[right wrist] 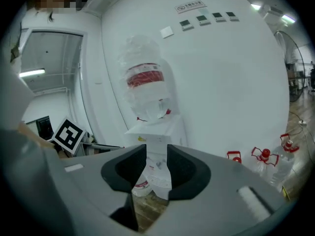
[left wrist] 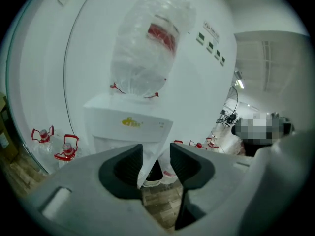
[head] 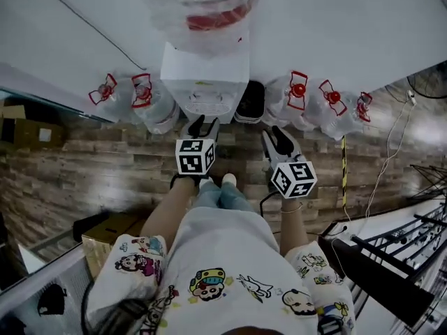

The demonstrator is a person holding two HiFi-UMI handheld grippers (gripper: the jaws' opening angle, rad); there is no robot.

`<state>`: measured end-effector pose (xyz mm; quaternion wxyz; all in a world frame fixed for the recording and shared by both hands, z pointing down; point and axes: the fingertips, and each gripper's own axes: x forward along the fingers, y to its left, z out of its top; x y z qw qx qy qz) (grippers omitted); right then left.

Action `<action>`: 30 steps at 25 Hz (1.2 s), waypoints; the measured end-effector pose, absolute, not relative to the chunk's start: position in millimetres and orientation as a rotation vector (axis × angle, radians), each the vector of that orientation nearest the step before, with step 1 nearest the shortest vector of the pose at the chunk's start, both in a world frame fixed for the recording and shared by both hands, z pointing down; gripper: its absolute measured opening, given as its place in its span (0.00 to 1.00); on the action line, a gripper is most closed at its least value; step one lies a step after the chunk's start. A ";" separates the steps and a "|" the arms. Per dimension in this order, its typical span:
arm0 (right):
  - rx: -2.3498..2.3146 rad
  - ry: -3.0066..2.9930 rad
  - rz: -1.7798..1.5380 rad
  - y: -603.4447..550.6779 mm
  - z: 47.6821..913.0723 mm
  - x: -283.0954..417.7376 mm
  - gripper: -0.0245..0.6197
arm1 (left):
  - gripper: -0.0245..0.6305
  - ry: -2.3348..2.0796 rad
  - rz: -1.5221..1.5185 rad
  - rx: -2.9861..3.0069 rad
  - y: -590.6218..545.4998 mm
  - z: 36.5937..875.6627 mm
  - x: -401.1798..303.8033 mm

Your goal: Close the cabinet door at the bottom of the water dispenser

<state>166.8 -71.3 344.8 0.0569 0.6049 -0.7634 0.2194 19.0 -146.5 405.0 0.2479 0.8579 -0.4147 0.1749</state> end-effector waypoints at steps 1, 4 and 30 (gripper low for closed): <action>1.809 -2.338 0.641 -72.5 336.3 160.7 0.24 | 0.30 -1.144 0.453 2.346 -145.4 394.4 11.5; 1.731 -2.415 0.579 -75.6 312.2 142.6 0.23 | 0.30 -1.191 0.385 2.356 -139.1 366.5 -11.3; 1.571 -2.656 0.391 -56.7 245.7 100.5 0.05 | 0.12 -1.378 0.145 2.415 -65.7 267.3 -82.0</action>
